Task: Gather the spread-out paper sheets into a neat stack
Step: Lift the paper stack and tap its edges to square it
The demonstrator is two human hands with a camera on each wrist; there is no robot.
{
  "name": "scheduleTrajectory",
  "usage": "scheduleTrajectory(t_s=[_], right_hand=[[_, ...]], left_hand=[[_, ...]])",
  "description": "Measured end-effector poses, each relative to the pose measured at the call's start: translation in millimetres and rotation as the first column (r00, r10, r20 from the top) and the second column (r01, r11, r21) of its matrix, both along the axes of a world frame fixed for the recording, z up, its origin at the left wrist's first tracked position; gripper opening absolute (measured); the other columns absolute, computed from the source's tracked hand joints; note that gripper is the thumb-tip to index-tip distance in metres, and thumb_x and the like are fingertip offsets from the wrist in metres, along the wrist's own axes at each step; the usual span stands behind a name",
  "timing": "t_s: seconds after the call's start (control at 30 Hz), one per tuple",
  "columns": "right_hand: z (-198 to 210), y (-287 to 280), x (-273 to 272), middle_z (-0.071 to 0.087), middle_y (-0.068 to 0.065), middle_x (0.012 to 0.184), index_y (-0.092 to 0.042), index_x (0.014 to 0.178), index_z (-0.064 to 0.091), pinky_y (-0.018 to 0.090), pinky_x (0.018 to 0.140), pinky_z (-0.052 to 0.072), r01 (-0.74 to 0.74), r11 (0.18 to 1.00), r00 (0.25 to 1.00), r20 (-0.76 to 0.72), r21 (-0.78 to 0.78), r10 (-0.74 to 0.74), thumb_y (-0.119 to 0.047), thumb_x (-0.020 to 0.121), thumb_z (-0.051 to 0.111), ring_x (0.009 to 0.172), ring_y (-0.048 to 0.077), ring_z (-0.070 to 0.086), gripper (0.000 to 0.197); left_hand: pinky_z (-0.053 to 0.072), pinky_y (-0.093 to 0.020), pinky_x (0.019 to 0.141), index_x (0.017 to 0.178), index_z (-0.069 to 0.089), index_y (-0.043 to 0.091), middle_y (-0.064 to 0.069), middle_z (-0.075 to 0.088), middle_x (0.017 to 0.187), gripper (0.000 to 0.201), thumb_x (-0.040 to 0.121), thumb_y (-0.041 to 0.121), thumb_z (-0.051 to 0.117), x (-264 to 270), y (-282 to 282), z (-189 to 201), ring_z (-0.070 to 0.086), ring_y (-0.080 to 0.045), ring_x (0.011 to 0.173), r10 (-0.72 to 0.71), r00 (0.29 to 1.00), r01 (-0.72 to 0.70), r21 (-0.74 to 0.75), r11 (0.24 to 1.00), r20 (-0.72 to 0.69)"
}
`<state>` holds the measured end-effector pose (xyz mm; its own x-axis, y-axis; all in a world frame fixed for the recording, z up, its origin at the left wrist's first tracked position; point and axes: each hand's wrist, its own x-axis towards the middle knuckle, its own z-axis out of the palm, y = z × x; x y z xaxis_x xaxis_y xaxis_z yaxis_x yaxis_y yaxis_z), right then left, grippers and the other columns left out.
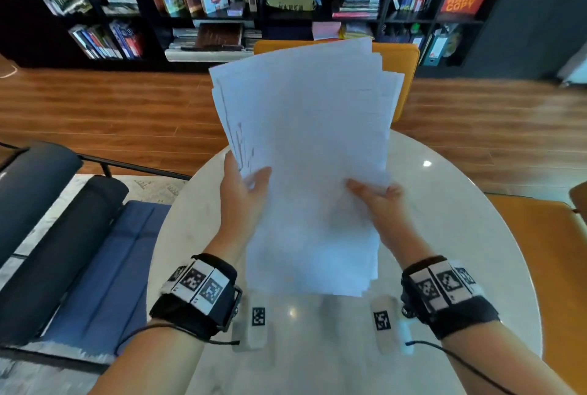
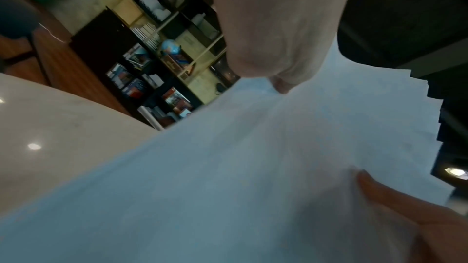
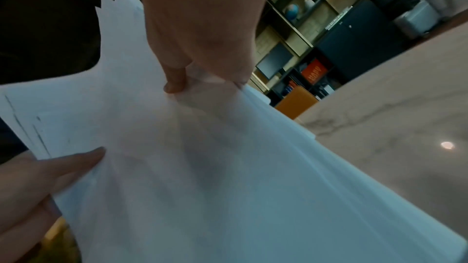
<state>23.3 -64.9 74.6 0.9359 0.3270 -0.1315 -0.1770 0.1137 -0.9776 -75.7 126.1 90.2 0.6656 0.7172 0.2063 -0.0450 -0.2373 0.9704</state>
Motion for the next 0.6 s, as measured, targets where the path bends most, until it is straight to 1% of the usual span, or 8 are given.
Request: scheduleTrajectory(t_s=[0.07,0.13,0.2,0.3,0.37,0.47,0.53,0.6], right_hand=[[22.2,3.5,-4.4,0.077,-0.003,0.075,-0.011,0.083,0.074,0.027,0.065,0.056,0.033,0.998,0.997,0.074,0.044,-0.036,-0.012,0.075,0.075,0.071,0.013,0.073,0.008],[36.8,3.7,-8.6,0.077,-0.009,0.074,-0.010,0.090,0.073,0.020,0.063,0.054,0.074,0.995,0.987,0.136,0.073,-0.084,-0.012,0.076,0.074,0.071,0.008,0.072,0.014],[43.7,-1.6,-14.0,0.077,-0.010,0.076,-0.007,0.097,0.072,0.018,0.064,0.053,0.097,0.990,0.977,0.179,0.099,-0.113,-0.014,0.076,0.074,0.075,0.006,0.072,0.022],[36.0,-12.6,-20.0,0.077,-0.004,0.089,-0.009,0.108,0.067,0.018,0.068,0.054,0.083,0.994,0.973,0.211,0.067,-0.095,-0.011,0.075,0.075,0.083,0.008,0.073,0.034],[19.3,-18.0,-20.6,0.074,-0.003,0.096,-0.017,0.109,0.062,0.022,0.071,0.056,0.054,0.998,0.975,0.218,-0.027,-0.046,-0.011,0.075,0.075,0.089,0.012,0.072,0.037],[1.3,-20.4,-20.4,0.071,-0.001,0.090,-0.030,0.091,0.062,0.045,0.081,0.056,0.078,0.972,0.975,0.220,-0.222,-0.028,-0.017,0.083,0.067,0.094,0.028,0.068,0.016],[-1.8,-21.2,-21.6,0.071,-0.001,0.087,-0.029,0.089,0.064,0.048,0.083,0.055,0.115,0.974,0.982,0.167,-0.194,-0.082,-0.016,0.086,0.063,0.092,0.030,0.068,0.013],[3.4,-24.3,-24.5,0.073,0.000,0.092,-0.026,0.097,0.065,0.046,0.083,0.056,0.135,0.983,0.981,0.157,-0.126,-0.114,-0.018,0.084,0.065,0.091,0.025,0.069,0.015]], left_hand=[[0.045,-0.020,0.094,0.136,0.036,0.006,0.015,0.048,0.124,0.052,0.090,0.004,0.061,3.4,-11.0,19.7,0.053,0.029,0.091,0.064,0.992,-0.071,0.057,0.996,0.106],[0.045,-0.010,0.086,0.134,0.036,0.005,0.024,0.046,0.115,0.049,0.090,0.002,0.059,6.7,-21.5,31.2,0.051,0.032,0.088,0.089,0.979,-0.103,0.063,0.993,0.183],[0.046,-0.005,0.082,0.134,0.036,0.003,0.019,0.049,0.118,0.051,0.090,0.003,0.060,5.7,-28.6,35.3,0.056,0.025,0.091,0.110,0.966,-0.122,0.037,0.992,0.234],[0.045,-0.006,0.086,0.134,0.032,0.017,0.018,0.052,0.121,0.058,0.087,0.013,0.066,-2.1,-34.8,26.8,0.062,0.013,0.098,0.123,0.974,-0.124,-0.008,0.992,0.190],[0.041,-0.002,0.085,0.136,0.030,0.019,0.015,0.054,0.126,0.062,0.087,0.014,0.067,-7.4,-37.0,9.4,0.060,0.012,0.102,0.100,0.990,-0.100,-0.012,0.995,0.099],[0.044,-0.013,0.088,0.141,0.030,0.019,-0.001,0.052,0.137,0.057,0.092,0.015,0.059,-13.1,-41.9,-14.7,0.062,-0.003,0.104,0.044,0.998,-0.044,-0.005,0.999,-0.043],[0.043,-0.023,0.091,0.139,0.034,0.014,-0.003,0.056,0.128,0.048,0.095,0.012,0.053,-14.1,-46.1,-19.3,0.059,-0.020,0.113,0.052,0.995,-0.051,0.023,0.998,-0.080],[0.046,-0.021,0.089,0.135,0.037,0.013,0.000,0.058,0.120,0.043,0.095,0.012,0.052,-16.0,-50.0,-13.9,0.060,-0.017,0.108,0.066,0.997,-0.065,0.039,0.997,-0.049]])
